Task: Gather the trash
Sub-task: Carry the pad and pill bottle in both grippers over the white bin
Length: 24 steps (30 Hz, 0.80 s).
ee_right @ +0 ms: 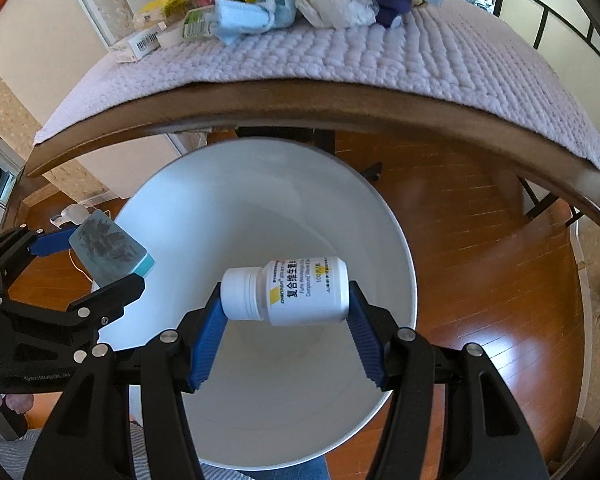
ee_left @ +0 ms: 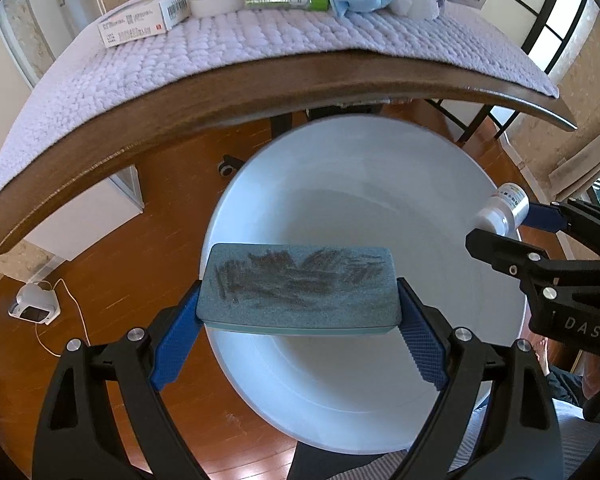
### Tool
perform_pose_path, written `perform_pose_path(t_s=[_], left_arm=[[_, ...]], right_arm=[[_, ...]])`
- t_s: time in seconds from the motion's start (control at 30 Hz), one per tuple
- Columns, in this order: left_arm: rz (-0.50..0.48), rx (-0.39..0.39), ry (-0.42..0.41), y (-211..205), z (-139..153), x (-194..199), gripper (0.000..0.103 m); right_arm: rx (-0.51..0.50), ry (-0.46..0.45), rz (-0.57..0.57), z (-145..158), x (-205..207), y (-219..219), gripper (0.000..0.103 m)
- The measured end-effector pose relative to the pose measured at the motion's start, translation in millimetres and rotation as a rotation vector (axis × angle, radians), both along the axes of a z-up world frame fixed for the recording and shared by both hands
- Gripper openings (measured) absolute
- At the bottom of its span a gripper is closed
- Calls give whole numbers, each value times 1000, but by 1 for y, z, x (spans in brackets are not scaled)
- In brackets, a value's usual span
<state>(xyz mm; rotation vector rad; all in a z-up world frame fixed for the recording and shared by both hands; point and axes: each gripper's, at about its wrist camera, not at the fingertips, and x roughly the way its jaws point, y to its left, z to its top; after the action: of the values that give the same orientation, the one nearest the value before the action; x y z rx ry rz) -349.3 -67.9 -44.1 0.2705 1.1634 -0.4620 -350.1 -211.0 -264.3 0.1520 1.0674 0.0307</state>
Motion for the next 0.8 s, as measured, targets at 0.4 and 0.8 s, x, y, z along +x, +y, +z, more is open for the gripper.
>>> perform_pose_path(t_s=[0.4,0.8], left_arm=[[-10,23,20,-4,-12,5,92],[-20,34,28,-4,-17,9,92]], right_arm=[[-17,34,11,-15,17,7,58],[-12,37,10,-18,20,3,58]])
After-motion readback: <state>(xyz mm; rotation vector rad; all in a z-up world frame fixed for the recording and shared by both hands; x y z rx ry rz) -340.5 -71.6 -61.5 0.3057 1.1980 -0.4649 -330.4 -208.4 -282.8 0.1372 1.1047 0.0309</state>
